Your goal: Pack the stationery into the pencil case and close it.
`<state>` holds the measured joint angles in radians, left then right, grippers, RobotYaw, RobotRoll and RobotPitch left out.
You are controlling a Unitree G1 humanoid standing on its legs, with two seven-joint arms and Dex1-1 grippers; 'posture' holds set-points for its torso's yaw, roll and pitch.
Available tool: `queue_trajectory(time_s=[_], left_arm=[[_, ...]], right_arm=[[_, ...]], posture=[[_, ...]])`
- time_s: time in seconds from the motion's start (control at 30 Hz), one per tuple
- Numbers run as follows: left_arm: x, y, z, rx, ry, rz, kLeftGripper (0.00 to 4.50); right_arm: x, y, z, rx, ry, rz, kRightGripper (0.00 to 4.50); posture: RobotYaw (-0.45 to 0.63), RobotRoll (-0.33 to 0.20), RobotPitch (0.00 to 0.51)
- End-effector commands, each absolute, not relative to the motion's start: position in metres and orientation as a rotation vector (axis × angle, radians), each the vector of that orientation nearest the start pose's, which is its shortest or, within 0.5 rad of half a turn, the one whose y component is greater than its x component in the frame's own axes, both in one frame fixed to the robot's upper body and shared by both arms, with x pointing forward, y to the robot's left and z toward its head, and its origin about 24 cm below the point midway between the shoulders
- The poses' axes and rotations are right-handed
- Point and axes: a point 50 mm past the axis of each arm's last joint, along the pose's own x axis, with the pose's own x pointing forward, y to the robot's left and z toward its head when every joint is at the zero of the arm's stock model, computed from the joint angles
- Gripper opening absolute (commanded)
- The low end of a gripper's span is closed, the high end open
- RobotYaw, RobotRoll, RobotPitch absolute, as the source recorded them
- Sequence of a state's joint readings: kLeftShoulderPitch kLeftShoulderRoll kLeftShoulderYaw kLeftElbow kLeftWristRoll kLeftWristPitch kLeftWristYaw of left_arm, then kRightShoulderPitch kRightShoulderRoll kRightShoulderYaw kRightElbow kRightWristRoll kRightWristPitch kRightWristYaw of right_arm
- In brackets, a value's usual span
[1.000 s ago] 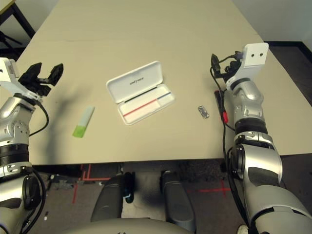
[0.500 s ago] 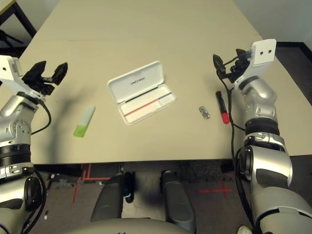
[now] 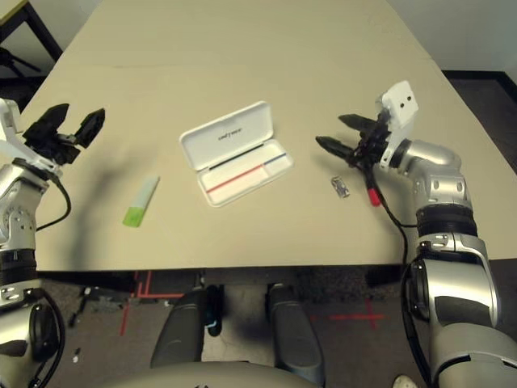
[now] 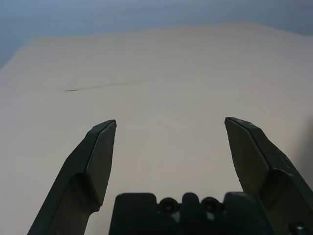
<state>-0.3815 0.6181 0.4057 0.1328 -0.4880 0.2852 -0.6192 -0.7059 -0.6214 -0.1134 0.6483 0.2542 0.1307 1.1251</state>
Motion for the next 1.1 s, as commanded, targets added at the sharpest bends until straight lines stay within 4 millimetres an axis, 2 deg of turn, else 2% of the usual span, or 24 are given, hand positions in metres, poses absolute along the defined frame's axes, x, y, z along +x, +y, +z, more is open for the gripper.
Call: queue_trajectory(time_s=[0.03, 0.47, 0.7, 0.9, 1.1], left_arm=[[0.282, 0.293, 0.186, 0.044, -0.154, -0.408, 4.47], [0.251, 0.245, 0.187, 0.072, -0.039, -0.704, 4.47], [0.240, 0.231, 0.184, 0.094, 0.030, -0.802, 4.47], [0.237, 0.195, 0.175, 0.142, 0.131, -0.981, 4.47], [0.248, 0.163, 0.154, 0.219, 0.249, -1.079, 4.47]], right_arm=[[0.340, -0.256, 0.153, -0.206, 0.133, 0.880, 4.50], [0.341, -0.254, 0.155, -0.221, 0.201, 0.964, 4.50], [0.341, -0.252, 0.155, -0.225, 0.235, 1.011, 4.50], [0.339, -0.254, 0.155, -0.237, 0.261, 1.029, 4.50], [0.338, -0.255, 0.154, -0.255, 0.276, 1.035, 4.50]], posture=[[0.04, 0.000, 0.156], [0.10, 0.000, 0.148], [0.12, 0.000, 0.151], [0.12, 0.000, 0.151], [0.10, 0.000, 0.150]])
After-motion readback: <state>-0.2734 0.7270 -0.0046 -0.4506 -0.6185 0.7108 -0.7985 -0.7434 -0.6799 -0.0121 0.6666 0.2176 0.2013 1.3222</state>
